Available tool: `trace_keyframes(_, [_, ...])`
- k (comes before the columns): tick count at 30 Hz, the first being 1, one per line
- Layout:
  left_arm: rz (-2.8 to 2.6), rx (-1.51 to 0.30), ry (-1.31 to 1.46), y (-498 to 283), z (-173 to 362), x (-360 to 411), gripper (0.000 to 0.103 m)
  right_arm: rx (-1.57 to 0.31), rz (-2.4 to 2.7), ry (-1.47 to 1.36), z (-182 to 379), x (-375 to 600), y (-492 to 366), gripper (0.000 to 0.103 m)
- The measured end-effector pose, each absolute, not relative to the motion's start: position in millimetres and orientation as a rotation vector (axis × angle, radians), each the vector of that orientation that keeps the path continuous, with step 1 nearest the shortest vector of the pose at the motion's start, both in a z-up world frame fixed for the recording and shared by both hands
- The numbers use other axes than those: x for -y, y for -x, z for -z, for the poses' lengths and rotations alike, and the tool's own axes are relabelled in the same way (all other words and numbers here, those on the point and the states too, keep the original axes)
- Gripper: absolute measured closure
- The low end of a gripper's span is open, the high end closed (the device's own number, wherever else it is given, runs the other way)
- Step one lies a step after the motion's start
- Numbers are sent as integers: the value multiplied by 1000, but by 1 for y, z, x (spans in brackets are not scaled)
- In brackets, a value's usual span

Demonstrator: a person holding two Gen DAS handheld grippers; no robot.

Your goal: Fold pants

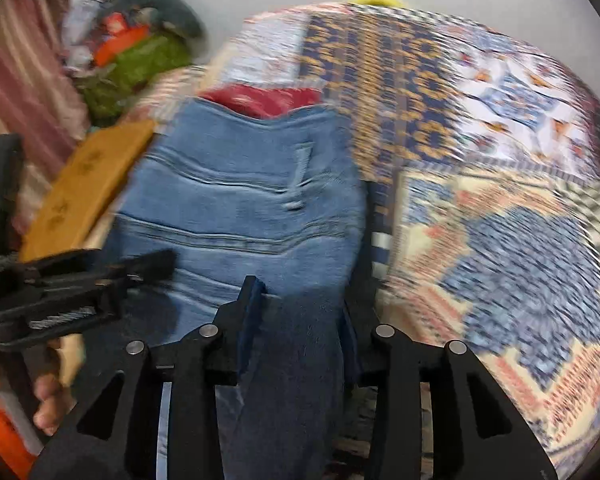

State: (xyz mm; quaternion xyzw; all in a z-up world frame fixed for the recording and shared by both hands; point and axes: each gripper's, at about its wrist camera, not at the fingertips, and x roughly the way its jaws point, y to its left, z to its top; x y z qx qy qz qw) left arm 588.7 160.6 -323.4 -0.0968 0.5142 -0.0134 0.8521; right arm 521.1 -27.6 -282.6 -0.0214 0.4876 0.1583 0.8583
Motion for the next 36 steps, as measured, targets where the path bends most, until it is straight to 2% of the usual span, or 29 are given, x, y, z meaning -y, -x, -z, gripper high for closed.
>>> trace_keyframes(4, [-6,-1073,153,-574,309,-162,24,-977,-332,39,261,46,-499,60])
trace_keyframes(12, [8,-958,159,-497,212,-161,24,-775,-409,21,168,49,-415,60])
trace_keyframes(17, [7,-756,107,-415,120,-146,24,-594,-471,-4,95,53,-341,60])
trace_keyframes(23, [9,-531,92,-301,43,-125,24,-429,-507,-43,24,67,-247,60])
trace_keyframes(30, [4,-324,62,-183,-4,-101,24,-294,-553,-39,-28,83,-153,60])
trace_keyframes(36, [28,-192,46,-107,-21,-87,24,-181,-507,-6,-39,93,-89,60])
